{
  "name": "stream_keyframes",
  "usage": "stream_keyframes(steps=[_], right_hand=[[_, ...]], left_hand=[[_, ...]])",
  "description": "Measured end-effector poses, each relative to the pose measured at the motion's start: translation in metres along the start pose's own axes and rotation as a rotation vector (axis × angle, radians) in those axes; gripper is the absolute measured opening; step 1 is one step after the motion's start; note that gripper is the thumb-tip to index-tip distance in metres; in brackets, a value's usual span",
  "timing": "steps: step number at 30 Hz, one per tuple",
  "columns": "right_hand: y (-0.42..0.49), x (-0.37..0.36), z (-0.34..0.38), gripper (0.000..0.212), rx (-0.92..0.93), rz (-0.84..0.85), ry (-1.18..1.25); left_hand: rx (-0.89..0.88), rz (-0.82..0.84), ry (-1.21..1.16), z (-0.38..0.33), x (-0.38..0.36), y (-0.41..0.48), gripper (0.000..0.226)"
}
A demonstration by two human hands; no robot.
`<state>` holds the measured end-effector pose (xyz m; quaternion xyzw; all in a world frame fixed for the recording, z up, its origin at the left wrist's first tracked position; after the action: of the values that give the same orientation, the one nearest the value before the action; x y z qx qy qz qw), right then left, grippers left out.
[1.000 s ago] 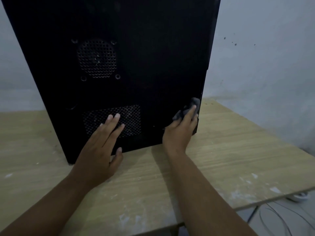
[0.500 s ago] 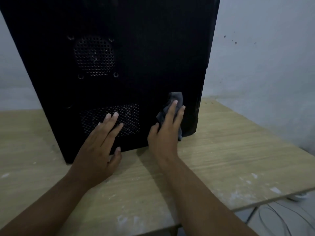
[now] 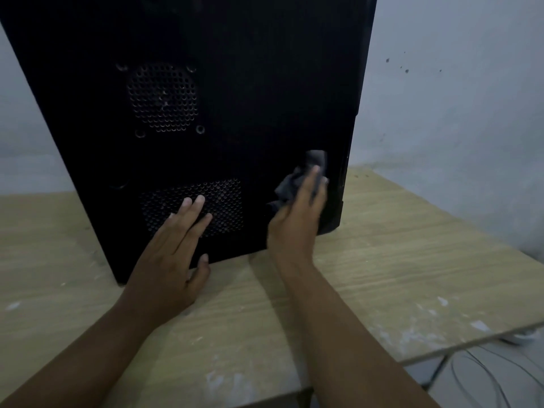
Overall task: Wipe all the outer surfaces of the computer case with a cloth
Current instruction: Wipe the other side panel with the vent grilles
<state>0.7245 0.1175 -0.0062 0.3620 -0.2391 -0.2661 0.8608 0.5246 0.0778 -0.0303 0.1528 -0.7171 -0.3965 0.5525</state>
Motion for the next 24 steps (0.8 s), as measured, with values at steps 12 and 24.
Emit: stream_keyframes(steps=[12,24], right_hand=[[-0.014,0.018,-0.071,0.026,-0.754,-0.023,0.218],[-0.023,0.02,-0.041,0.02,-0.722,0.033,0.277]], left_hand=[[0.01,0.004,-0.026,-0.001,-0.002,0.001,0.058],[0.018,0.012,-0.021,0.0,-0.002,0.002,0.058]])
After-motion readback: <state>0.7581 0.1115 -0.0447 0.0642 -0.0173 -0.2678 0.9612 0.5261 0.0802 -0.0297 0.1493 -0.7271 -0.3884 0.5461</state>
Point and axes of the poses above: each hand's wrist, its own y-axis towards the middle knuckle, its own x-axis out of the back of the hand, z = x × y, the point moved 7 cm from there along y, towards the middle knuckle, and after that the axes turned 14 degrees about x, right-handed, at the moved point
